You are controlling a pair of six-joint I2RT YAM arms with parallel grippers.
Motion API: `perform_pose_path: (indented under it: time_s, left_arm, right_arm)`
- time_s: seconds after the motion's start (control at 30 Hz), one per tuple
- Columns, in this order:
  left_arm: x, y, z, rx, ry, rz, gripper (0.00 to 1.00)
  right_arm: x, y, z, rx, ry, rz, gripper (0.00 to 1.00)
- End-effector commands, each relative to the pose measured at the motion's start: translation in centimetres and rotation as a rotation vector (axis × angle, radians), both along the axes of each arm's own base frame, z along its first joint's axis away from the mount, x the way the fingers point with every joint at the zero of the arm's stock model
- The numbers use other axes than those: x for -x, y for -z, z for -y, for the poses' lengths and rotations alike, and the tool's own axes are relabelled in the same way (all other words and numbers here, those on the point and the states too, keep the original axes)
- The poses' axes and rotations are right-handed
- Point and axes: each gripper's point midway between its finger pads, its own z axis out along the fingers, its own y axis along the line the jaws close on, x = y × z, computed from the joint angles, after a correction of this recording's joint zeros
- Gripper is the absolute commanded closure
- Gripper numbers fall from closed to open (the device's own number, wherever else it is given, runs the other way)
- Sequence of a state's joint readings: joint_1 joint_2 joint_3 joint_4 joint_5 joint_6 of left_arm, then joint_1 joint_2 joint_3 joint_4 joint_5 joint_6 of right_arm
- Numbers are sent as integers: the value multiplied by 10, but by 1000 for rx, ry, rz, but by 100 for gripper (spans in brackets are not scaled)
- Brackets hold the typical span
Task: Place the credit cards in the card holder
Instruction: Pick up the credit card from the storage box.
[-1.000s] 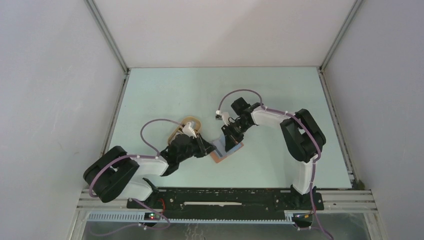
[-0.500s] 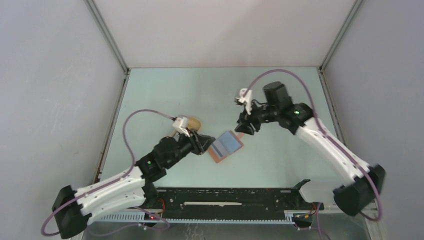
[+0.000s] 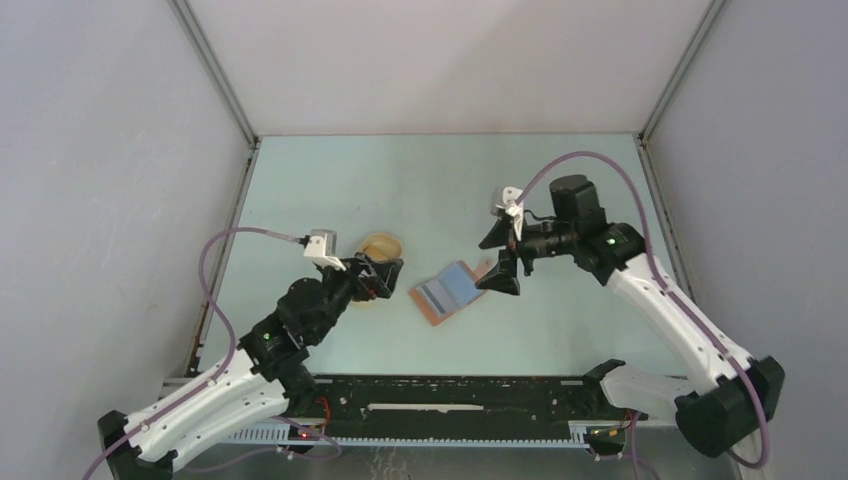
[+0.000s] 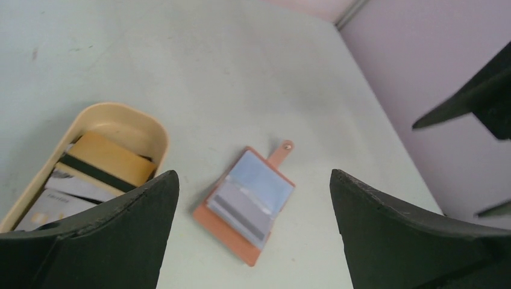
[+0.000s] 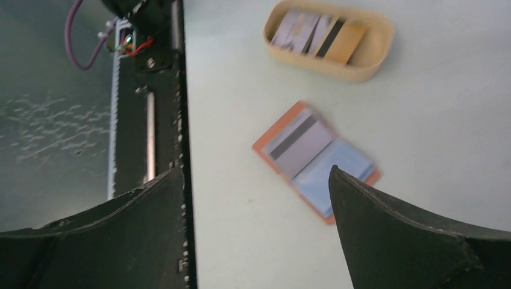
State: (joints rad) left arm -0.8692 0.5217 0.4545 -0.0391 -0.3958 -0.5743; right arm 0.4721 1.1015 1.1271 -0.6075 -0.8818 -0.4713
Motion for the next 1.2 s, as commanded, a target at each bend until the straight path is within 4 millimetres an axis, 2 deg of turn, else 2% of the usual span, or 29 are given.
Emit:
perform_pose_path:
  time_s: [0.0, 0.13, 0.3, 0.47, 0.6, 0.63, 0.77, 0.8, 0.93, 1.07, 1.17]
  left_arm:
    - [-16, 28, -12, -35, -100, -96, 0]
    - [-22, 53, -21, -66, -165, -161, 0]
    - [-23, 64, -44, -86, -267, -189, 0]
    - [-28, 75, -60, -36, -311, -219, 1]
    - [-31, 79, -70, -7, -335, -194, 1]
    - [-30, 82, -73, -13, -344, -188, 1]
    - [-30, 89, -84, -23, -390, -170, 0]
    - [-29, 89, -84, -18, -386, -164, 0]
    - [-30, 91, -86, -8, -396, -160, 0]
    - [-30, 95, -88, -15, -410, -176, 0]
    - [-31, 97, -88, -20, -411, -182, 0]
  right_arm:
    - [12, 31, -12, -29, -89, -172, 1]
    - [8, 41, -18, -15, -83, -216, 1]
    - [-1, 37, -17, 0, -55, -190, 1]
    - [-21, 30, -23, 44, -61, -193, 2]
    - [-32, 30, -45, 132, -130, -259, 7]
    - [-38, 21, -54, 136, -143, -242, 7]
    - [-66, 21, -83, 185, -142, -221, 7]
    - [-75, 27, -90, 204, -140, -231, 8]
    - [-100, 27, -114, 228, -128, -233, 8]
    - [-116, 31, -137, 227, -118, -246, 9]
    - [-127, 44, -154, 236, -101, -279, 10]
